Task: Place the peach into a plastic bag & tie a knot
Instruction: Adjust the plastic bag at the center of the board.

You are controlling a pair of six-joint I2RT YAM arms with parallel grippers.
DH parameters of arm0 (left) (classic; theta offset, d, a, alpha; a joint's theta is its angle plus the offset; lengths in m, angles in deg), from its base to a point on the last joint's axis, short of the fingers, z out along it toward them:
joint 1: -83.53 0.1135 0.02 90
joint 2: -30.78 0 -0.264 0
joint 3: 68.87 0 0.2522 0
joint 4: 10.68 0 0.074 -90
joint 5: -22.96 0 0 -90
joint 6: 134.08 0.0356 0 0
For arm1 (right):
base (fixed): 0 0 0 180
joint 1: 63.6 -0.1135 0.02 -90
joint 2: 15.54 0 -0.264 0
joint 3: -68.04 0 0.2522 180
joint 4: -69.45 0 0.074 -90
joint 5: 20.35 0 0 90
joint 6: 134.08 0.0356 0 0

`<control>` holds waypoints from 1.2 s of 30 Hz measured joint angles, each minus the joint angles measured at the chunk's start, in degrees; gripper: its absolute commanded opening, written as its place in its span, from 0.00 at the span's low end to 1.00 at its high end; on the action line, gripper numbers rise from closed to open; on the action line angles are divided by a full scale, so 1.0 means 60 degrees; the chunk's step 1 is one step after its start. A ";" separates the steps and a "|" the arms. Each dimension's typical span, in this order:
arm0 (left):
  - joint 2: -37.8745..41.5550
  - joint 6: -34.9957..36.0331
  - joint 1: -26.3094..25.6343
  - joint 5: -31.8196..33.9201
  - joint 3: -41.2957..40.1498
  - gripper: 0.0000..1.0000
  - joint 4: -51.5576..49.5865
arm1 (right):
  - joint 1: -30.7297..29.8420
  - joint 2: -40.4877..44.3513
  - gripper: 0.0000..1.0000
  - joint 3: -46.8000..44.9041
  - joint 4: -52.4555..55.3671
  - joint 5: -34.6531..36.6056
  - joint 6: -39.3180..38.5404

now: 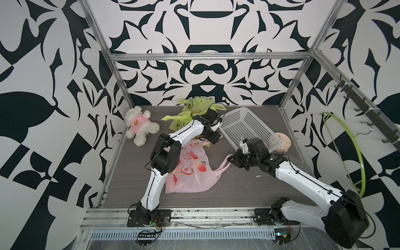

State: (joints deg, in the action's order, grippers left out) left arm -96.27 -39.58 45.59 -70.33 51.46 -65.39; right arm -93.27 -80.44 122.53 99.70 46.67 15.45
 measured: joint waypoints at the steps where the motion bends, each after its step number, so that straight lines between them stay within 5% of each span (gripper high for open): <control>1: -0.0004 0.0007 -0.0011 0.0069 -0.0131 0.63 0.0073 | 0.0015 0.0015 0.00 0.0000 0.0000 -0.0004 0.0000; 9: -0.0011 -0.0226 -0.0055 0.0397 -0.0940 0.16 0.0681 | 0.0142 0.0346 0.00 0.0007 0.0015 -0.0047 -0.0087; 13: 0.0153 -0.0342 -0.0044 0.0448 -0.1344 0.01 0.0874 | 0.0200 0.0412 0.00 0.0233 0.0321 -0.0073 -0.0357; 19: 0.1738 -0.0820 0.0080 0.0699 -0.2120 0.00 0.1417 | 0.0372 0.0058 0.00 0.1814 0.1574 -0.0087 -0.1705; 25: 0.4867 -0.1690 0.0135 0.1909 -0.3151 0.00 0.2998 | 0.0579 -0.0914 0.00 0.4790 0.3169 0.0244 -0.3701; 30: 0.7737 -0.2524 0.0025 0.3355 -0.5384 0.00 0.5504 | 0.0681 -0.1960 0.00 0.7876 0.4411 0.0692 -0.5133; 36: 0.9672 -0.3122 -0.0707 0.5107 -0.8021 0.00 0.8426 | 0.0699 -0.3034 0.00 1.1380 0.5417 0.0907 -0.6437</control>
State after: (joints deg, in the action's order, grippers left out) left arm -38.24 -58.32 41.35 -39.69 3.33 -14.83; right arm -89.07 -98.65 190.81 132.21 52.11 -23.17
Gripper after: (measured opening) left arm 0.040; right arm 0.047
